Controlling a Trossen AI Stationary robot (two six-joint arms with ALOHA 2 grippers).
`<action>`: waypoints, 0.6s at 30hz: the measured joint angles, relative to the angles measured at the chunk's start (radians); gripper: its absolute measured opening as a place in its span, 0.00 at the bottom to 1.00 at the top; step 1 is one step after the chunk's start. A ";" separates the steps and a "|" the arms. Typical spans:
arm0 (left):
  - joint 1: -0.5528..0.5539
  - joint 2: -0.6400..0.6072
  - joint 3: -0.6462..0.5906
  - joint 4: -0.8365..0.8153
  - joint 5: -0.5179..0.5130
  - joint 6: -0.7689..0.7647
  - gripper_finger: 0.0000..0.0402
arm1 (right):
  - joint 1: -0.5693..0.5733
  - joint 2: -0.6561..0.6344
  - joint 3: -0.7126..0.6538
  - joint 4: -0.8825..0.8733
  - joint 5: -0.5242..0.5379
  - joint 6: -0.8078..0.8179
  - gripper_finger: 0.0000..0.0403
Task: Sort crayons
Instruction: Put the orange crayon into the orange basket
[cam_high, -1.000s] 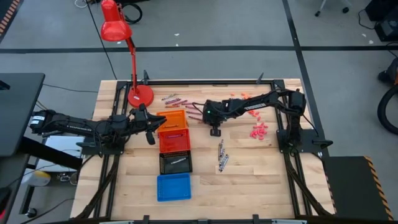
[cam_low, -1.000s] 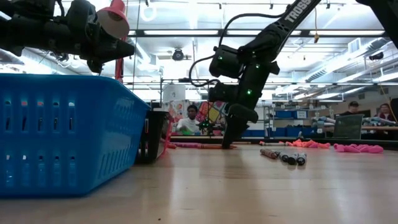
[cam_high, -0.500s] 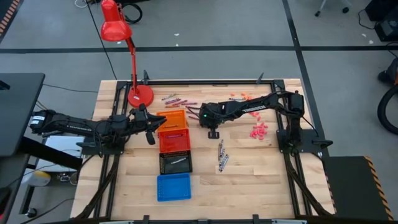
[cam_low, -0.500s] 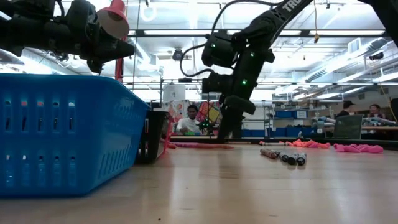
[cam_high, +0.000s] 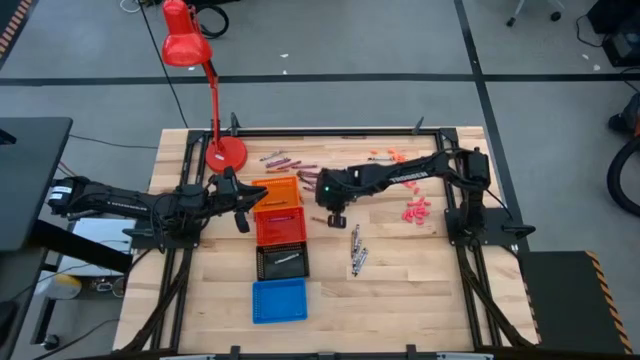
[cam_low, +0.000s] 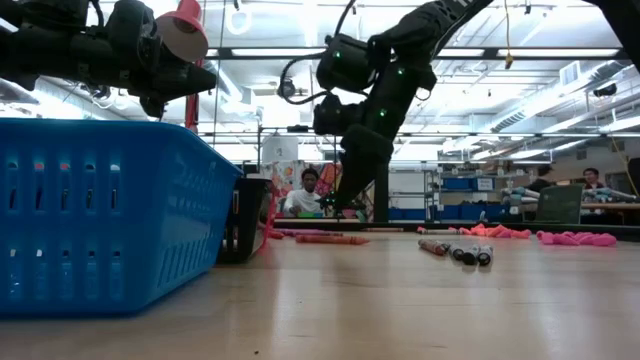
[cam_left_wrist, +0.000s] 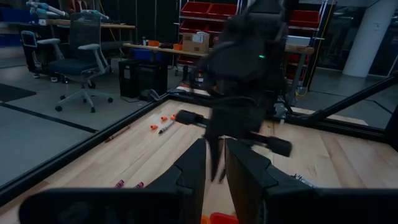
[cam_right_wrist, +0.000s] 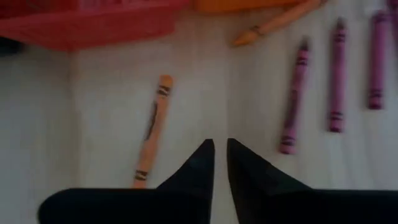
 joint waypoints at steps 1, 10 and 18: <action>0.000 0.000 0.000 0.000 0.000 0.000 0.18 | 0.020 0.000 0.000 0.005 -0.001 0.008 0.16; 0.000 0.000 0.000 0.003 0.000 0.000 0.18 | 0.241 -0.001 -0.044 0.135 0.179 0.033 0.41; 0.000 0.000 0.000 0.009 0.000 -0.016 0.18 | 0.225 -0.001 -0.124 0.222 0.173 0.133 0.46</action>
